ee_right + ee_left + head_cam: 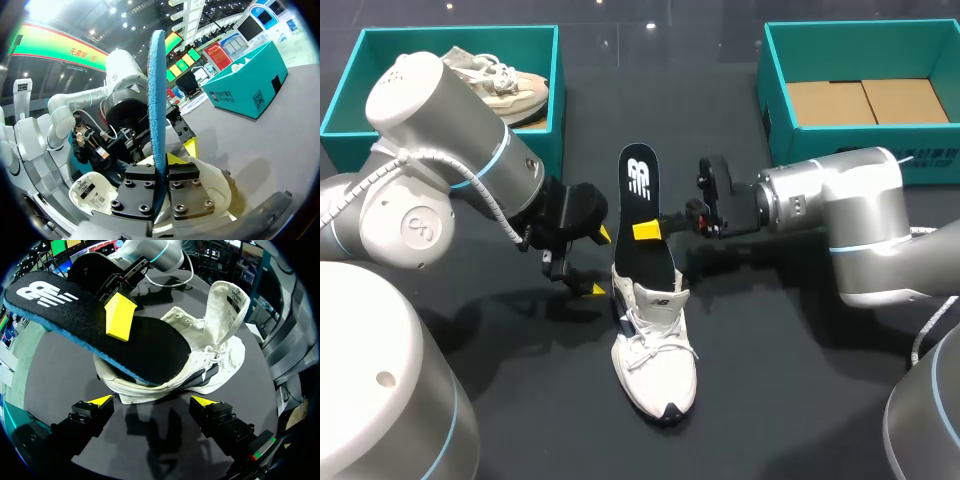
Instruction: Take the shoe out of the shoebox, open the shoe tongue, remove and reinsert the insole, then place the shoe into the shoebox
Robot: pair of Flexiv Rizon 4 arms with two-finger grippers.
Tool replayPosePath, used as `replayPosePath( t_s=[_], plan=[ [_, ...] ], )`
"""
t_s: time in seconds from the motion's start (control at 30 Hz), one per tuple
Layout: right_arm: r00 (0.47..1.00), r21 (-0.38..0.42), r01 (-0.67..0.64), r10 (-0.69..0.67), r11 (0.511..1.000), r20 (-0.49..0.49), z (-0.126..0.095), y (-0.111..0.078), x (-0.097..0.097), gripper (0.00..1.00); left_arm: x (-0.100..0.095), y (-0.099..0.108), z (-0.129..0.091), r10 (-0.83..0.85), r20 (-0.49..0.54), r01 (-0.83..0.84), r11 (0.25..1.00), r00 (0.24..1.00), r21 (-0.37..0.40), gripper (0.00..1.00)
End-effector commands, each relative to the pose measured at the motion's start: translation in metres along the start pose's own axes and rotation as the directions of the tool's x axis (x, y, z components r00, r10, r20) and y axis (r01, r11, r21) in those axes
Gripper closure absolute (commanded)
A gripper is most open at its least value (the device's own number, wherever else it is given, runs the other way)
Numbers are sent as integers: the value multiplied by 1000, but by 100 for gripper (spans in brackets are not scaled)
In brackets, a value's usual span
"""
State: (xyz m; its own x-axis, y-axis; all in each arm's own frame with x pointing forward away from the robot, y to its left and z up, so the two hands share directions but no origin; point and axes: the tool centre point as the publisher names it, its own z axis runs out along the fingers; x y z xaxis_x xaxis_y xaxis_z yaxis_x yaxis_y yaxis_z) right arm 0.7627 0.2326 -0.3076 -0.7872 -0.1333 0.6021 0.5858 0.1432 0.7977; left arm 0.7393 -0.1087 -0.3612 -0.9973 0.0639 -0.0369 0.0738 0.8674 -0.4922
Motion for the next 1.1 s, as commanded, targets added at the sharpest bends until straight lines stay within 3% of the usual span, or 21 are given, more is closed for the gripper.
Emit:
replayPosePath(
  t_s=[0.03, 0.73, 1.1],
  plan=[
    [1000, -2, -16, 16, 1000, -17, 1, -9, -6, 100, 1, 0, 0, 0, 1, 0, 1000, 1000, -1, 0],
    [993, -35, -118, 117, 992, -20, 8, -55, 10, 100, 1, 0, 0, 0, 1, 0, 1000, 1000, -1, 0],
    [988, -35, -155, 156, 987, 10, 13, -69, 18, 100, 1, 0, 0, 0, 1, 0, 1000, 1000, -1, 0]
  ],
)
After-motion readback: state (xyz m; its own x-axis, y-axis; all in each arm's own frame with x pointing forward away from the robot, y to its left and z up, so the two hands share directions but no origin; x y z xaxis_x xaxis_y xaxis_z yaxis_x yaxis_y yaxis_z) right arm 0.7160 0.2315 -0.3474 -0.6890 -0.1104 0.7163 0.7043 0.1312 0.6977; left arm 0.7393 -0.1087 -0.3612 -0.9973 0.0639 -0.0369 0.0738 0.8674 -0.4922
